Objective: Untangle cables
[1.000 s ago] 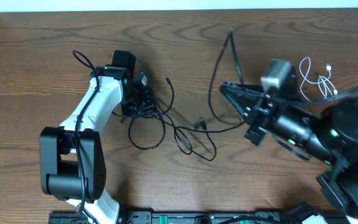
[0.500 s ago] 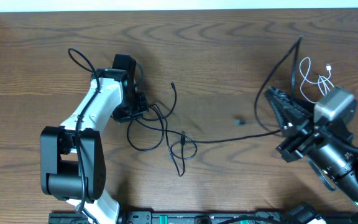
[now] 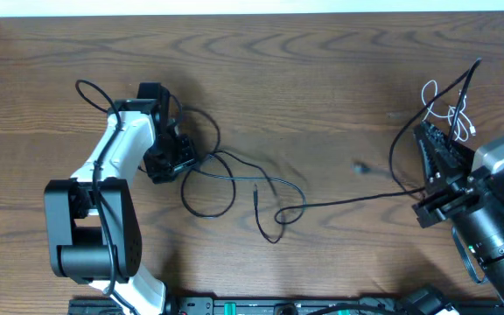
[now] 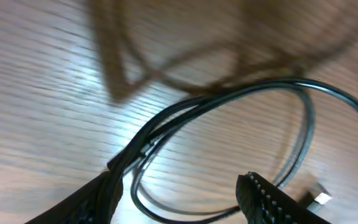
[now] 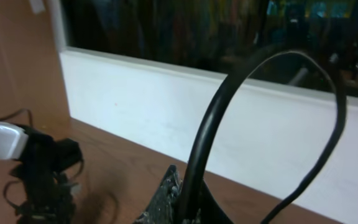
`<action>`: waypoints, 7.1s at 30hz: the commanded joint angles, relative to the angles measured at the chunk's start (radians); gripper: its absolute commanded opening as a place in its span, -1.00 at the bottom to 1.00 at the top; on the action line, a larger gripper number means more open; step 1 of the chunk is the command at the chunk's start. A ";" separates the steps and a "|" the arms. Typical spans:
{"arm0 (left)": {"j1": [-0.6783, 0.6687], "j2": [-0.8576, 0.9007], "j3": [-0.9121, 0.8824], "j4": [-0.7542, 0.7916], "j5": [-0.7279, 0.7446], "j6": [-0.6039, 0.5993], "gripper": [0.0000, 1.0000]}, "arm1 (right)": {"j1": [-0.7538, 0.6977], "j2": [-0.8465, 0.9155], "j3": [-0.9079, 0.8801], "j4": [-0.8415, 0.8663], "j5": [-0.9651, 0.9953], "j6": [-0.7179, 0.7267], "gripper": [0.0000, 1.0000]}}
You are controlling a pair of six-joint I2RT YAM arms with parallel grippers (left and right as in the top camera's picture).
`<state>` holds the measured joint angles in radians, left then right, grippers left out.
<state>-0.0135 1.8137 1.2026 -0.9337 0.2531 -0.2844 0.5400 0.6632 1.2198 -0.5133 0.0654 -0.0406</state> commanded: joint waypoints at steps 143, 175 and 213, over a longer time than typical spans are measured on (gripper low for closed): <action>-0.158 -0.619 -0.008 -0.035 -0.473 -0.289 -0.85 | 0.004 0.479 -0.021 -0.289 -0.076 0.092 -0.98; -0.158 -0.372 -0.008 -0.125 -0.468 -0.180 -0.85 | 0.008 1.184 -0.021 0.119 -0.357 0.093 0.32; -0.146 -0.372 -0.008 -0.124 -0.576 -0.200 -0.85 | -0.103 0.884 -0.008 0.077 -0.105 0.272 -0.98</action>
<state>-0.1768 1.4399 1.1896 -1.0515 -0.2611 -0.4713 0.4694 1.5528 1.2034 -0.3870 -0.2237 0.1387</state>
